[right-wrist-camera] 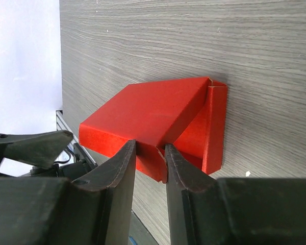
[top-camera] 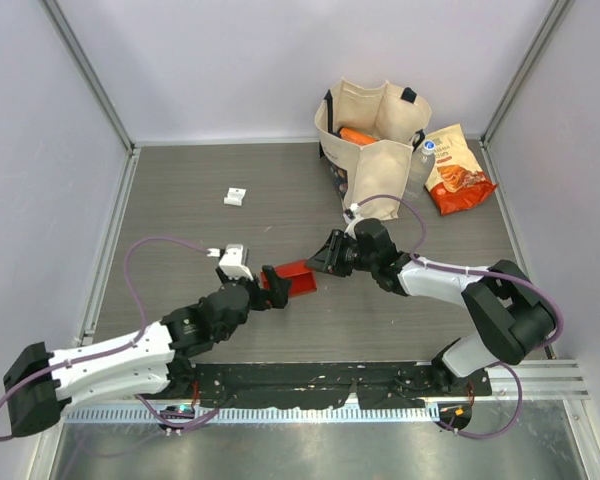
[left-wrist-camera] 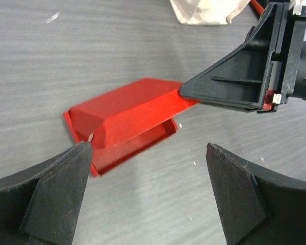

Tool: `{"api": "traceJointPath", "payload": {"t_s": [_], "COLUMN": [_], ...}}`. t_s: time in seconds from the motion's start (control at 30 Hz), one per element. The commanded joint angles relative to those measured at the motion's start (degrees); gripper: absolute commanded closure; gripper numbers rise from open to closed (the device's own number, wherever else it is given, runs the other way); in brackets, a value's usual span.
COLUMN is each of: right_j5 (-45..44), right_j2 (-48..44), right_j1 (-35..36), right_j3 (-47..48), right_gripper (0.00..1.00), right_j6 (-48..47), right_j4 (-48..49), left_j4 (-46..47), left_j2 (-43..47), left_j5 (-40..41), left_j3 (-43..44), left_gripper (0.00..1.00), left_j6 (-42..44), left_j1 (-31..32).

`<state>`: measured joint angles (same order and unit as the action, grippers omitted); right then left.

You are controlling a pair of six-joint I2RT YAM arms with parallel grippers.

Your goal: Fold the paper box

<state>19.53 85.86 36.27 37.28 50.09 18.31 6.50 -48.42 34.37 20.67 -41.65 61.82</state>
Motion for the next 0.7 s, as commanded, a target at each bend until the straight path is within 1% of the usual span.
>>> {"api": "traceJointPath", "payload": {"t_s": [0.0,0.03,0.07,0.1,0.13,0.17,0.2,0.23,0.27,0.33,0.37,0.4,0.43,0.47,0.5,0.53,0.57,0.63,0.67], "right_j5": [-1.7,-1.9,-1.9,-1.8,-1.9,-1.8,-1.8,-1.8,-1.9,-2.0,-2.1,-2.1,-2.2,-2.2,-2.1,-2.0,-2.0,-1.8,-1.7], "right_j2": [-0.5,-0.6,-0.6,-0.7,-0.8,-0.8,-0.9,-0.8,-1.0,-1.0,-1.1,-1.1,-1.1,-1.1,-1.0,-1.0,-0.8,-0.5,-0.5], "right_j1": [0.7,0.7,0.7,0.7,0.7,0.7,0.7,0.8,0.8,0.8,0.8,0.8,0.8,0.8,0.8,0.8,0.8,0.8,0.9], "right_j3": [0.0,0.2,0.3,0.4,0.5,0.6,0.8,0.9,1.0,1.2,1.3,1.4,1.5,1.7,1.7,1.7,2.0,2.3,2.5], "right_gripper": [0.68,0.68,0.68,0.68,0.68,0.68,0.68,0.68,0.68,0.68,0.68,0.68,0.68,0.68,0.68,0.68,0.68,0.68,0.68], "right_j6": [-3.1,-3.2,-3.2,-3.3,-3.3,-3.4,-3.4,-3.5,-3.5,-3.8,-3.9,-3.8,-3.6,-3.6,-3.4,-3.3,-3.4,-3.3,-3.5], "right_j4": [-3.4,-3.5,-3.6,-3.8,-3.8,-3.8,-3.9,-4.0,-4.2,-4.5,-4.7,-4.5,-4.5,-4.6,-4.4,-4.4,-4.2,-4.4,-4.3], "left_j4": [-20.7,-28.7,-32.3,-35.2,-39.3,-40.2,-40.9,-41.2,-40.8,-39.3,-38.6,-36.2,-34.5,-32.2,-28.9,-28.0,-26.9,-24.4,-23.0], "left_j2": [4.7,5.3,5.1,4.7,3.3,2.2,1.1,-1.1,-2.2,-5.9,-7.0,-8.4,-9.7,-12.1,-13.3,-14.4,-16.7,-18.5,-19.9], "left_j5": [-7.3,-8.5,-10.4,-15.1,-19.0,-22.9,-30.8,-34.1,-38.2,-45.6,-47.7,-49.8,-55.0,-56.9,-58.5,-60.5,-61.3,-62.8,-62.9], "left_j3": [7.7,11.3,13.2,16.3,17.6,18.8,20.3,20.8,21.1,21.5,21.5,21.2,20.7,20.2,19.2,19.1,18.9,18.9,18.4], "left_gripper": [0.05,0.05,0.06,0.07,0.07,0.08,0.08,0.08,0.09,0.14,0.24,0.29,0.33,0.37,0.38,0.39,0.39,0.39,0.41], "left_j6": [-9.7,-11.8,-13.5,-16.1,-16.5,-16.7,-17.1,-17.4,-17.8,-19.6,-20.5,-22.4,-23.3,-24.2,-25.3,-26.9,-27.4,-28.4,-28.8], "left_j1": [-5.0,-9.2,-11.9,-14.8,-20.8,-23.9,-26.8,-31.8,-34.0,-38.9,-39.9,-42.1,-43.0,-43.7,-44.6,-44.9,-45.1,-45.1,-45.1]}}
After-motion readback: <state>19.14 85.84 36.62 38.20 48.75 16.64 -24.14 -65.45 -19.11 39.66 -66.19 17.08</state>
